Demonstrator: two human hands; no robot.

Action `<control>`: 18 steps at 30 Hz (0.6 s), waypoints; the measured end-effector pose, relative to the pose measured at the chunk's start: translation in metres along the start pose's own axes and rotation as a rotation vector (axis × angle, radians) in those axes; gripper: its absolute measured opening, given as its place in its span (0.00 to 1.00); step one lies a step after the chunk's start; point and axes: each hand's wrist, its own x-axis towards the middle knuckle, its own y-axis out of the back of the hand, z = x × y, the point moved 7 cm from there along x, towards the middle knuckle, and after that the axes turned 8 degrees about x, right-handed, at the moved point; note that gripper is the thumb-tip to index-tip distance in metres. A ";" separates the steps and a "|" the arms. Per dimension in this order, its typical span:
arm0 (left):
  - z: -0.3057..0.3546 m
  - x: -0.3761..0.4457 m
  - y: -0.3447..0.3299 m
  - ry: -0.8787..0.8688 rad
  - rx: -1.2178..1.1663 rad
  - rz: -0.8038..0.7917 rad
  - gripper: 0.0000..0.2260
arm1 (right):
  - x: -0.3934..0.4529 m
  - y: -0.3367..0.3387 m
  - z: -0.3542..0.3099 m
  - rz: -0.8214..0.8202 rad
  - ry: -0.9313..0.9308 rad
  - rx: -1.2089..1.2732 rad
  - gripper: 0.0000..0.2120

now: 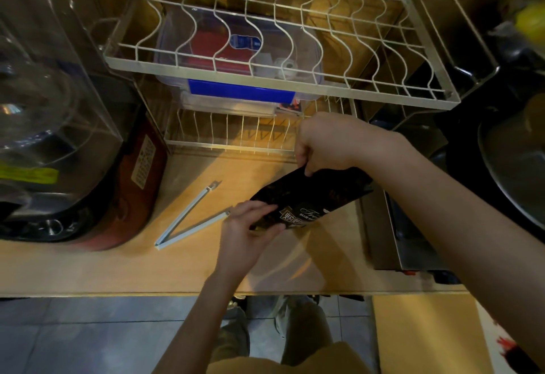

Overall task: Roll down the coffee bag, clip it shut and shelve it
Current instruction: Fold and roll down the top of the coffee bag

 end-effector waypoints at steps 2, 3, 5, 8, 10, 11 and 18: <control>0.002 -0.003 -0.001 0.015 0.026 0.063 0.13 | 0.001 0.000 -0.003 -0.006 0.018 -0.030 0.09; 0.001 -0.004 0.000 0.032 0.022 0.097 0.11 | 0.002 -0.001 -0.004 -0.009 0.024 -0.050 0.09; 0.004 -0.004 0.001 0.040 0.027 0.133 0.07 | 0.001 -0.001 -0.009 0.019 0.032 -0.098 0.09; 0.007 -0.003 0.004 0.036 0.051 0.141 0.05 | -0.004 -0.003 -0.024 0.160 0.082 -0.224 0.12; 0.008 -0.001 0.005 0.022 0.063 0.130 0.04 | -0.010 -0.014 -0.039 0.216 0.173 -0.314 0.10; 0.009 -0.001 0.004 0.014 0.065 0.118 0.04 | -0.013 -0.022 -0.045 0.210 0.221 -0.344 0.10; 0.009 -0.002 0.003 0.004 0.033 0.078 0.04 | -0.016 -0.074 -0.042 0.154 0.272 -0.547 0.02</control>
